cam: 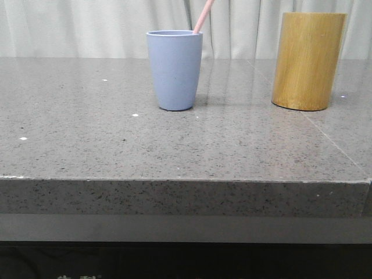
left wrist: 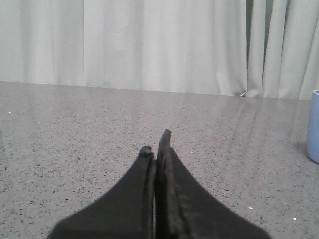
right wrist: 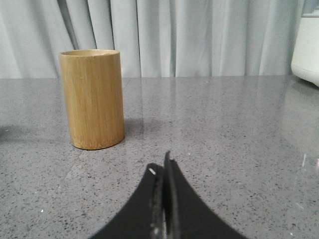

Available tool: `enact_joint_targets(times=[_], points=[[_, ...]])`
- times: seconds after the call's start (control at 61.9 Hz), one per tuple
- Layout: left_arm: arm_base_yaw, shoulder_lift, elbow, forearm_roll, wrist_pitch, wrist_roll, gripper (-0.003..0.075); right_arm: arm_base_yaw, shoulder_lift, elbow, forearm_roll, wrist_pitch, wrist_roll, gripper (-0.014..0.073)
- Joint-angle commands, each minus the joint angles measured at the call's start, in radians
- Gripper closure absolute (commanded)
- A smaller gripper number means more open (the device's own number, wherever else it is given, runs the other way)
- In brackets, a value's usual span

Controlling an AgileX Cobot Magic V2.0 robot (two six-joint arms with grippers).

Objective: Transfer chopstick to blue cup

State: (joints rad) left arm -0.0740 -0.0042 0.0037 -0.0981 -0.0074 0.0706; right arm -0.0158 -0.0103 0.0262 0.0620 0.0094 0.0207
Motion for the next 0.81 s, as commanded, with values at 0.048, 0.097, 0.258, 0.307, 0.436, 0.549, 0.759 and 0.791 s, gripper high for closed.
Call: enact_joint_targets(times=[0.048,0.097,0.258,0.307,0.436,0.549,0.759,0.791], points=[[0.003,-0.022,0.013,-0.010,-0.081,-0.001,0.0739,-0.006,-0.023,-0.004,-0.011,-0.084,-0.010,0.0660],[0.003,-0.022,0.013,-0.010,-0.081,-0.001,0.0739,-0.006,-0.023,-0.004,-0.011,-0.078,-0.010,0.0660],[0.003,-0.022,0.013,-0.010,-0.081,-0.001,0.0739,-0.006,-0.022,-0.004,-0.011,-0.077,-0.010,0.0660],[0.003,-0.022,0.013,-0.010,-0.081,-0.001,0.0739,-0.006,-0.022,-0.004,-0.011,-0.077,-0.010,0.0660],[0.003,-0.022,0.013,-0.010,-0.081,-0.001,0.0739,-0.006,-0.021,-0.004,-0.011,-0.077,-0.010,0.0660],[0.003,-0.022,0.013,-0.010,-0.081,-0.001,0.0739,-0.006,-0.021,-0.004,-0.011,-0.077,-0.010,0.0660],[0.003,-0.022,0.013,-0.010,-0.081,-0.001,0.0739,-0.006,-0.021,-0.004,-0.011,-0.077,-0.010,0.0660],[0.003,-0.022,0.013,-0.010,-0.081,-0.001,0.0739,-0.006,-0.021,-0.004,-0.011,-0.077,-0.010,0.0660]])
